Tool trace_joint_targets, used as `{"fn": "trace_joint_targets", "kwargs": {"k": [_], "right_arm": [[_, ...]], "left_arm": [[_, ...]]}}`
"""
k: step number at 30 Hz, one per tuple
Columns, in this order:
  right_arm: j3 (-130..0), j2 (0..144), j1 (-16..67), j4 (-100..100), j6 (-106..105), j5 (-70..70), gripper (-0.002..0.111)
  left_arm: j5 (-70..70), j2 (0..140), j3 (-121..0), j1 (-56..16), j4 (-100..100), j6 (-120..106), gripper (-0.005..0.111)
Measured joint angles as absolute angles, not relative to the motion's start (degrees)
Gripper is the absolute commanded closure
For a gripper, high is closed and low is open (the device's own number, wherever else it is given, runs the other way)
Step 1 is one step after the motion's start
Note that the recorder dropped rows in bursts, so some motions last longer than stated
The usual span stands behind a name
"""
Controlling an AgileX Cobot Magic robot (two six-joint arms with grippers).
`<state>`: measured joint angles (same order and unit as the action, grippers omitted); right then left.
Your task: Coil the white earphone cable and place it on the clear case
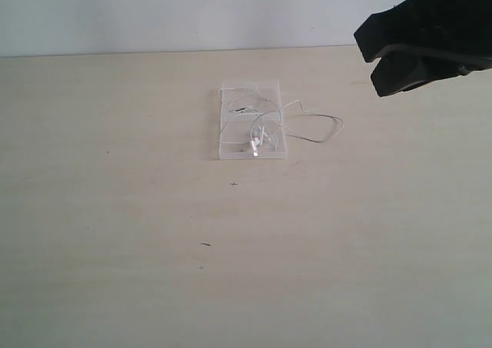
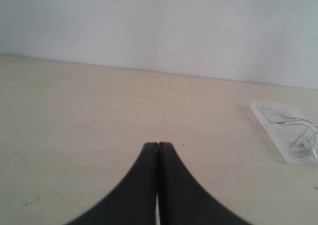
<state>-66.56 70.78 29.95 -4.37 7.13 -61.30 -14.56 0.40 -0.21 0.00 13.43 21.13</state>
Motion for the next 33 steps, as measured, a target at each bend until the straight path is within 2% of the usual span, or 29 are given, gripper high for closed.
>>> {"fn": "trace_joint_targets", "kwargs": {"k": [28, 33], "right_arm": [[-66.6, 70.8, 29.9, -4.6, 6.9, -60.9, 0.084], [-64.9, 68.4, 29.9, -3.6, 6.1, -51.2, 0.084]], "left_arm": [[-14.9, 0.4, -0.2, 0.0, 13.4, 20.2, 0.107], [-14.9, 0.4, -0.2, 0.0, 13.4, 20.2, 0.107]]}}
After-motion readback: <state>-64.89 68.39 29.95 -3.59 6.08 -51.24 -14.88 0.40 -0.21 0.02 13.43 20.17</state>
